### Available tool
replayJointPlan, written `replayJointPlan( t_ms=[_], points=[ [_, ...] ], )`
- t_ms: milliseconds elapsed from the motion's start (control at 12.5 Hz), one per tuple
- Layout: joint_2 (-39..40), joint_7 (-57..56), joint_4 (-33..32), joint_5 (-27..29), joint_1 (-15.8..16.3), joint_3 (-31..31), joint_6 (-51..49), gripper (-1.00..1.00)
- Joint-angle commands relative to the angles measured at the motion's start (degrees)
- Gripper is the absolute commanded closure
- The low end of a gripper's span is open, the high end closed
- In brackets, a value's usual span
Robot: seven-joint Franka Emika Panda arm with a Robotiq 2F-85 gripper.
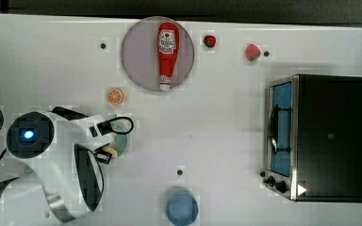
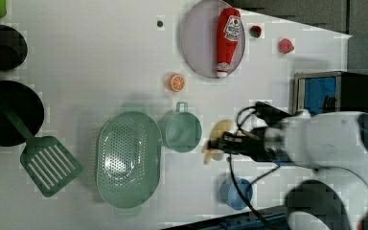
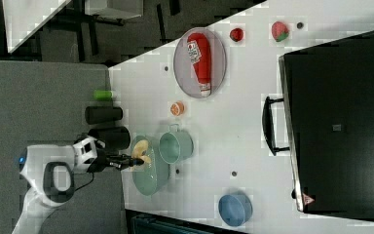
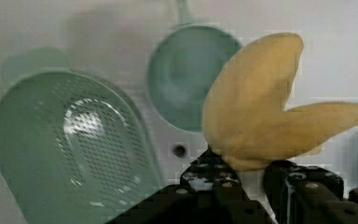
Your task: Pick Banana and place it in mug.
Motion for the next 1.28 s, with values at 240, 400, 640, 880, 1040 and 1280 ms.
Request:
replayJointPlan(
  t_ms=[240,400,640,880,1040,1280],
  points=[
    [7.6,7.9,0.1,-2.8,-1.1,-0.6,9.5,0.49],
    [10.2,9.4,-0.3,-4.8,-1.0,-0.6,12.1,0.49],
    [11.0,15.5,-1.7,-6.2,-0.6,-0.4,14.6,0.0],
    [11.0,18.1,-2.8,-6.9,-0.3,-0.5,16.0,-0.66],
    [11.0,18.1,-2.8,-6.9,-0.3,-0.4,17.8,-1.0],
    [8.4,18.5,-2.4,-6.6,-0.6,-0.9,18.8,-1.0]
  ],
)
